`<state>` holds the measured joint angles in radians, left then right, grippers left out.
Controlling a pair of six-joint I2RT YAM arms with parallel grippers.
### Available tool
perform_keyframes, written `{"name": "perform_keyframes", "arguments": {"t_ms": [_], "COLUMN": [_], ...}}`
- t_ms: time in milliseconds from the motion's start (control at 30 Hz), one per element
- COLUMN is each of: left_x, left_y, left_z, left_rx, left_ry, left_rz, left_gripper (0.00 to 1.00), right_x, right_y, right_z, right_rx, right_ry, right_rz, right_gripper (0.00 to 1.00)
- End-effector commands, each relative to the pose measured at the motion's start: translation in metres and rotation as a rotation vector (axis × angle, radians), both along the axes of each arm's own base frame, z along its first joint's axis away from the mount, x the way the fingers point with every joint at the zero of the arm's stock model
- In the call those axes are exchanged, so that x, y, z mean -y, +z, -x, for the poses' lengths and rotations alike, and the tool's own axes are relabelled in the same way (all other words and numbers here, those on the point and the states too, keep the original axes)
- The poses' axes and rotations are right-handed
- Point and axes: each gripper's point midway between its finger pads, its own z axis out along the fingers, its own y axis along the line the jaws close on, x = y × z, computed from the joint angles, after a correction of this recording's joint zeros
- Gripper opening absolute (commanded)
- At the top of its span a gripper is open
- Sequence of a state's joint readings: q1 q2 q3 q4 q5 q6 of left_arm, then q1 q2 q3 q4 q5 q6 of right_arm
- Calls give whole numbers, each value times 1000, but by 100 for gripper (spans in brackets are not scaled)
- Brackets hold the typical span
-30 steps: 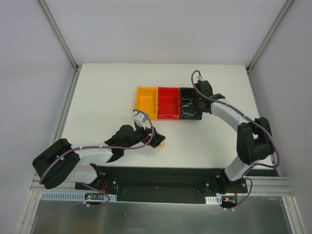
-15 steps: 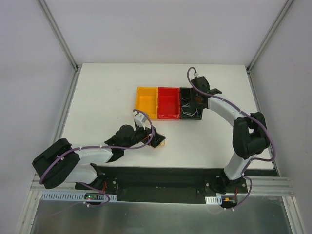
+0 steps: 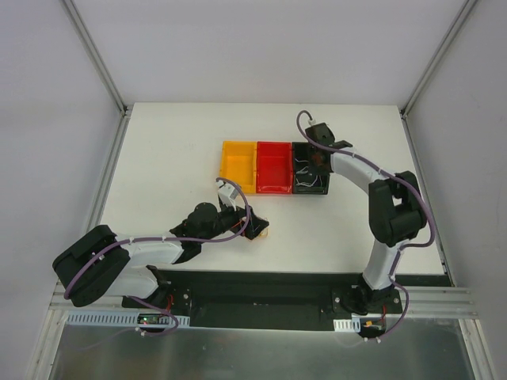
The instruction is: Untangle the cables
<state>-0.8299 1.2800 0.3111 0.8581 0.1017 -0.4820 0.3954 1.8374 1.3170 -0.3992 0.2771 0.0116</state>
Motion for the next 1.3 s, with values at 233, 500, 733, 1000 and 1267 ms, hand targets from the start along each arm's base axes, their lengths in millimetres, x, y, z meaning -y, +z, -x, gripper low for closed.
{"name": "perform_keyframes", "arguments": {"t_ms": [233,500,733,1000,1267], "left_x": [4,2,-11,-37,-76], "left_y": [15,15,36,56,56], "left_z": [-2,-7,0,20,35], "left_rx": [53,-27,-182,-234,-237], "left_ry": [-14,24,57,94,181], "left_rz": [46,-31,-193,-205,-233], "left_gripper": [98,98,98,92,80], "right_x": [-4,-13,-13,-60,-142], "right_y": [26,1,60,61,31], "right_z": [-65,-34,0,97,163], "right_rx": [163,77,62,134,127], "right_ry": [17,25,58,263,489], "right_rz": [92,19,-46,-280,-532], "right_gripper": [1,1,55,69,62]}}
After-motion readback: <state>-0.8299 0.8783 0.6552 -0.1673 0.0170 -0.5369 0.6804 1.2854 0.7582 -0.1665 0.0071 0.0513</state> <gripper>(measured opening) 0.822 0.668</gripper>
